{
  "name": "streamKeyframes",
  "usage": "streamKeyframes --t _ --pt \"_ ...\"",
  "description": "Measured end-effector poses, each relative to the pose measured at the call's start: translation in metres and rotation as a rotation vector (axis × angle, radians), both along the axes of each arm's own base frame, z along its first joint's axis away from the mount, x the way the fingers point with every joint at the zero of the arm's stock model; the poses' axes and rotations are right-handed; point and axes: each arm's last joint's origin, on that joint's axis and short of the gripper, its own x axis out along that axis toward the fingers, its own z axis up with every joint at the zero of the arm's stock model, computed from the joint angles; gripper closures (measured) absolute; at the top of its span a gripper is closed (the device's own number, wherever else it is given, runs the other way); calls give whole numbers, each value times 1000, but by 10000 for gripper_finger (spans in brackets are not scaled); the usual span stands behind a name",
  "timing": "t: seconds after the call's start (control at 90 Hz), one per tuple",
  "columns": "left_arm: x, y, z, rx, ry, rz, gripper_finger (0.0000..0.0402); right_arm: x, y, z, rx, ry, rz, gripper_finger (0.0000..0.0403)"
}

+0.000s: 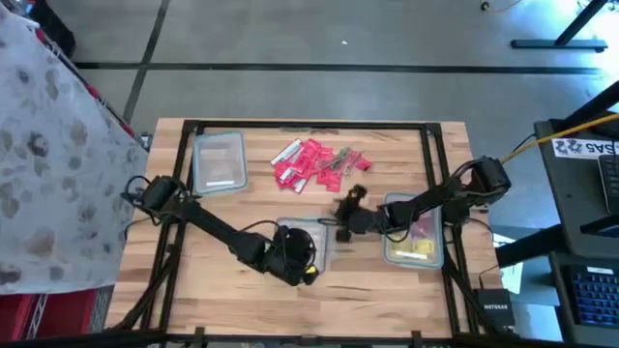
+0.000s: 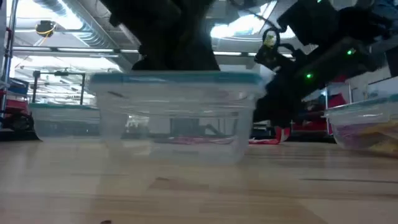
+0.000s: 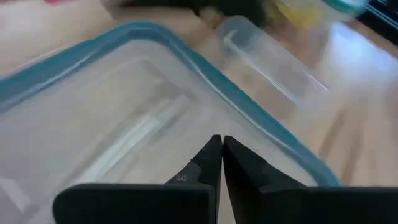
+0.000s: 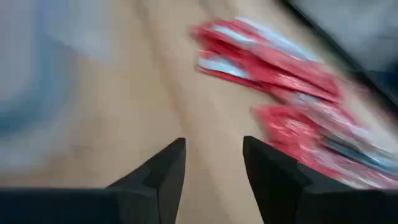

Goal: Sort candy
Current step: Open the square transparent bin

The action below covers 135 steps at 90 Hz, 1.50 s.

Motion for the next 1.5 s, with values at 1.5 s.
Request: streamKeyframes --t 1.5 --pt "-19 53 12 222 403 363 402 27 26 -18 490 -234 399 253"
